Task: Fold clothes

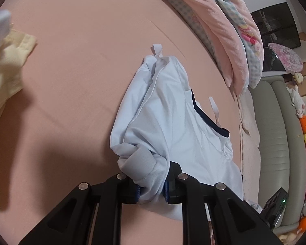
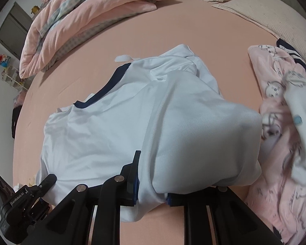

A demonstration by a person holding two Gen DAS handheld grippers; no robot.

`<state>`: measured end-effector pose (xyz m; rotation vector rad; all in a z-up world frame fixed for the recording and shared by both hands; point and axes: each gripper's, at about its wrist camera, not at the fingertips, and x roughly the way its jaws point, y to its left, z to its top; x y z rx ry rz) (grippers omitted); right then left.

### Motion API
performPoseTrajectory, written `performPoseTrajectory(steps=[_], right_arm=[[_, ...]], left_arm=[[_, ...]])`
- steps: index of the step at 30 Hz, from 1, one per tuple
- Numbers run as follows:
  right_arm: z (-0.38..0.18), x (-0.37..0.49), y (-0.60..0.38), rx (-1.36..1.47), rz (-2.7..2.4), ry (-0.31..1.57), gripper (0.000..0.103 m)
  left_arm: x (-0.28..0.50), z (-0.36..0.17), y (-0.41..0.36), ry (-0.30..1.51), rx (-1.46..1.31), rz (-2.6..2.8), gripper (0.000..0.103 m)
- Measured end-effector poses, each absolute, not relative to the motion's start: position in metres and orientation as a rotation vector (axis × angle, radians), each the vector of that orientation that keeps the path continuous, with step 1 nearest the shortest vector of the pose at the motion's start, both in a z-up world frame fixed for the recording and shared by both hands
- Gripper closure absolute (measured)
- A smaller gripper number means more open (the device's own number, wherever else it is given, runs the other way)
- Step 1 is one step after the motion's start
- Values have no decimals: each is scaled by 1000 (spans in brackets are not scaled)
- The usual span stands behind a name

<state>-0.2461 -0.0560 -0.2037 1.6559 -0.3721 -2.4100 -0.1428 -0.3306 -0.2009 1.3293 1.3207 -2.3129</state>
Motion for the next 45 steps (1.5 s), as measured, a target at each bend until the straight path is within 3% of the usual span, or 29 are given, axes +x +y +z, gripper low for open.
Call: performPoseTrajectory(steps=[20,24,33,39,45], right_arm=[[-209,-233,-83,1751,-2276,-225,86],[-217,-241,-91,1821,-2188,-126,86],[-226,-260,-105,1834,-2060,34,86],[-227,-255,-119,1780,-2045,229,86],[-227,-242,-117,1704,-2115,174,86]], left_arm=[[-70,-206,-315,1320,1410,-2279,89],[-62,-209,-310,1319,1434,-2254,89],[-59,-206,-295,1244,1466,-2252,89],[-58,-199,-279,1090,1505,-2295,89],[-50,-193,-273,1040,1473,-2315,89]])
